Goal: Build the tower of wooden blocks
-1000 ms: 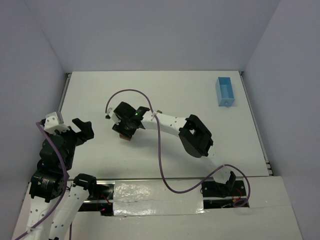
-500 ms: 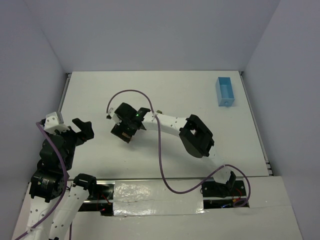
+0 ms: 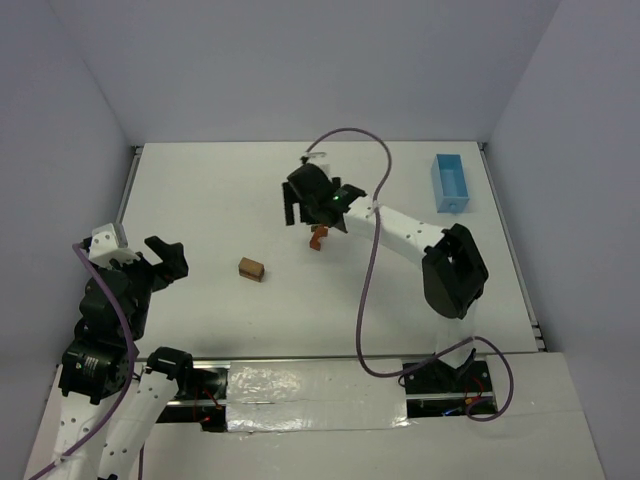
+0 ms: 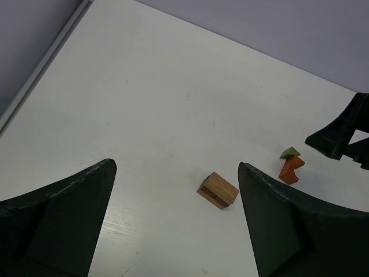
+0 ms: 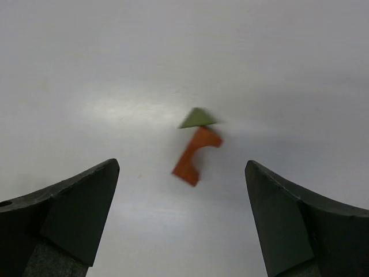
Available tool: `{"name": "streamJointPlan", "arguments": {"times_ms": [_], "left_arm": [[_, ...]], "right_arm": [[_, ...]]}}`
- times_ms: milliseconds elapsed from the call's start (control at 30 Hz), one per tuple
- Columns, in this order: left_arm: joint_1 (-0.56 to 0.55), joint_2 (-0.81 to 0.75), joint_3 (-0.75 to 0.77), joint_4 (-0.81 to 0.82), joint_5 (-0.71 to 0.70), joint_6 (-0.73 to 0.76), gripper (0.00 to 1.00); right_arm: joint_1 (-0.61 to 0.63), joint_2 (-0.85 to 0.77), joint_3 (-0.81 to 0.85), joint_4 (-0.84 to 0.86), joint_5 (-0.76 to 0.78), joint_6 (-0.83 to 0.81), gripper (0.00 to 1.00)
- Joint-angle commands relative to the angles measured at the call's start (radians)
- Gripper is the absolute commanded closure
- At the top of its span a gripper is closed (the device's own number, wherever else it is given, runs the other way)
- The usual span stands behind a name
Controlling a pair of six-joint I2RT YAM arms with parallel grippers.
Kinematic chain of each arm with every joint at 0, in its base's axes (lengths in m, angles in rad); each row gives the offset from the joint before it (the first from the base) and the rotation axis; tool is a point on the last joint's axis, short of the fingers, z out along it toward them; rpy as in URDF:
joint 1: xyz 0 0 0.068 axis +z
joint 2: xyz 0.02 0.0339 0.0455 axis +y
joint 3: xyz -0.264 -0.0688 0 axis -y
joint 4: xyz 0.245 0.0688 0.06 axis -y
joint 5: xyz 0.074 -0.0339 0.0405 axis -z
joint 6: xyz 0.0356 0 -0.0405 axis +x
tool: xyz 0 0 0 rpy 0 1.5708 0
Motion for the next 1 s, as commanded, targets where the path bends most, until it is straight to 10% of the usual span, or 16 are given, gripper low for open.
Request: {"name": "streamJointPlan", "arguments": {"times_ms": [0, 167, 967], "left_arm": [[-0.005, 0.004, -0.003, 0.042, 0.012, 0.025, 0.01], [-0.005, 0.007, -0.006, 0.043, 0.015, 0.025, 0.01], [-0.004, 0.007, -0.004, 0.043, 0.02, 0.028, 0.0]], "right_arm": [[-0.056, 0.014, -0.058, -0.134, 0.2, 0.334, 0.03], [-0.059, 0.051, -0.051, -0.127, 0.214, 0.364, 0.26], [-0.062, 0.149, -0.046, 0.017, 0.122, 0.338, 0.4]]}}
